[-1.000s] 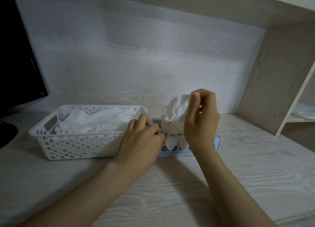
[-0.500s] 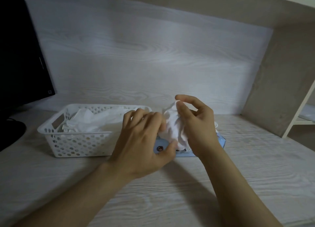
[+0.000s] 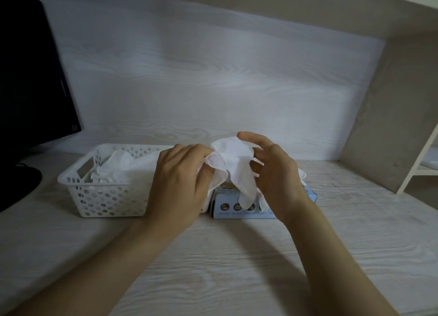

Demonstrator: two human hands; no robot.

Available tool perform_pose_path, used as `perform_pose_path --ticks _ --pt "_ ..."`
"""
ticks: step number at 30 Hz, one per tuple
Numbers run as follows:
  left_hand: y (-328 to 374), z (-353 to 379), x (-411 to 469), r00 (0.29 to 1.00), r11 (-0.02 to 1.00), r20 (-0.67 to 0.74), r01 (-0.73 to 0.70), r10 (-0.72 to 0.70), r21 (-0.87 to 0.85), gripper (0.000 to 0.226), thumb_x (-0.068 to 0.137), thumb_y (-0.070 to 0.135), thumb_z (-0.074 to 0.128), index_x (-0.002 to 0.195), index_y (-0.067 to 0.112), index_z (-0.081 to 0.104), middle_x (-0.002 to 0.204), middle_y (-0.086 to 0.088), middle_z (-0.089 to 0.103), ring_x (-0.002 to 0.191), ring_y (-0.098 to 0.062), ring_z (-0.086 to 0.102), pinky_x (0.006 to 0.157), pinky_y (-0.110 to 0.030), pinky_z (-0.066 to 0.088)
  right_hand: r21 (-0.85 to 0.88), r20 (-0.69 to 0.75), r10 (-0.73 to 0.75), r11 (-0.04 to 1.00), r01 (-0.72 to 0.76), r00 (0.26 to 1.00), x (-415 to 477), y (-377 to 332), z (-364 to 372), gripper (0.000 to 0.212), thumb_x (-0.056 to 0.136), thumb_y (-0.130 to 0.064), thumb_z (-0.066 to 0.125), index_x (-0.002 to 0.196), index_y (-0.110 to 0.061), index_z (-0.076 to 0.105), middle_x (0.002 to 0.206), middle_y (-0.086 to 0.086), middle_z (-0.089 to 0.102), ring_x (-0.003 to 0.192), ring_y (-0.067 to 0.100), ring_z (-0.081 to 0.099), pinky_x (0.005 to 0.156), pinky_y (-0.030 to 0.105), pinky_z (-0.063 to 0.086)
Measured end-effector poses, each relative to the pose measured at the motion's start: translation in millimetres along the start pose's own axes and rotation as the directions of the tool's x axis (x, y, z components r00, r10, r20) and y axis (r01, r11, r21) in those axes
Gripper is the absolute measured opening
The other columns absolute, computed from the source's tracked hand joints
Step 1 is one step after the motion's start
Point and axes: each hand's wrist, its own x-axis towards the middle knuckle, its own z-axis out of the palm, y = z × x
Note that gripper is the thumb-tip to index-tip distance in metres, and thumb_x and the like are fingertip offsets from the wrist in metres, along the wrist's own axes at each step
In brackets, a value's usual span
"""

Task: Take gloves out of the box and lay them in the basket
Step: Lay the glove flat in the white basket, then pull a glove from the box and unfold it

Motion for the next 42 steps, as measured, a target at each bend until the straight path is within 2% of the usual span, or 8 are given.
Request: perform_pose_path --ticks 7,12,18,22,29,34,37,42 --pt "5 -7 4 0.994 0.986 0.039 0.110 -0.106 -0.127 0.019 0.106 0.020 0.048 0.116 0.022 0.064 0.091 0.011 0.069 0.082 -0.007 0.058 0.087 -0.033 0.043 -0.533 0.135 -0.288 0.786 0.314 0.948 -7 7 6 0.061 0.071 -0.038 0.084 0.127 -0.050 0.065 0.142 -0.009 0.043 0.135 0.003 0.044 0.098 0.005 0.039" --pt "8 -10 8 0.980 0.946 0.039 0.199 -0.195 -0.257 0.031 0.098 0.010 0.042 0.116 0.025 0.062 0.073 0.015 0.060 0.063 -0.010 0.058 0.056 -0.014 0.037 -0.467 0.143 -0.364 0.795 0.387 0.921 -1 8 6 0.039 0.082 -0.012 0.086 0.117 -0.026 0.075 0.119 -0.008 0.073 0.118 0.014 0.068 0.097 0.043 0.056" --pt "8 -12 10 0.971 0.870 0.084 0.239 -0.226 -0.432 0.032 0.100 0.009 0.043 0.108 0.026 0.069 0.082 0.000 0.067 0.070 -0.023 0.061 0.060 -0.044 0.047 -0.404 0.098 -0.316 0.854 0.327 0.944 -2 11 10 0.021 0.091 -0.004 0.079 0.107 -0.017 0.076 0.082 0.012 0.077 0.079 0.031 0.076 0.075 0.053 0.062" --pt "3 -13 13 0.956 0.820 0.079 0.284 -0.283 -0.497 0.041 0.092 0.005 0.040 0.088 0.024 0.076 0.075 0.000 0.068 0.070 -0.020 0.059 0.063 -0.037 0.046 -0.278 0.051 -0.189 0.940 0.195 0.981 -2 6 8 0.020 0.086 -0.010 0.061 0.090 -0.015 0.080 0.077 0.035 0.067 0.064 0.043 0.062 0.058 0.046 0.047" --pt "5 -16 14 0.952 0.843 0.051 0.292 -0.302 -0.452 0.013 0.096 0.025 0.062 0.095 0.026 0.075 0.087 0.011 0.073 0.082 -0.015 0.068 0.072 -0.037 0.053 -0.168 0.105 -0.009 0.985 0.027 0.994 1 7 5 0.036 0.087 -0.004 0.048 0.104 -0.017 0.076 0.072 0.020 0.053 0.068 0.032 0.047 0.064 0.043 0.034" --pt "3 -14 15 0.958 0.884 0.035 0.275 -0.283 -0.378 0.022 0.100 0.013 0.067 0.118 0.025 0.073 0.096 0.017 0.075 0.102 -0.006 0.071 0.090 -0.026 0.055 -0.274 0.158 -0.013 0.960 0.057 0.987 -2 4 10 0.021 0.098 -0.036 0.064 0.110 -0.022 0.074 0.097 0.008 0.076 0.087 0.031 0.071 0.074 0.041 0.054" --pt "1 -15 17 0.972 0.908 0.036 0.230 -0.232 -0.349 0.023 0.103 0.016 0.065 0.123 0.025 0.071 0.100 0.017 0.074 0.102 -0.006 0.070 0.086 -0.023 0.055 -0.349 0.207 -0.001 0.934 0.075 0.978 -5 6 9 0.023 0.091 -0.018 0.078 0.113 -0.025 0.074 0.096 0.019 0.079 0.088 0.039 0.076 0.076 0.048 0.061" --pt "-6 -18 19 0.982 0.937 -0.003 0.179 -0.188 -0.301 0.023 0.100 0.014 0.070 0.122 0.021 0.073 0.097 0.014 0.075 0.098 -0.009 0.072 0.087 -0.029 0.058 -0.337 0.086 -0.105 0.933 0.128 0.991 0 8 6 0.025 0.078 -0.012 0.050 0.076 0.007 0.066 0.076 0.032 0.059 0.065 0.027 0.052 0.060 0.036 0.039"
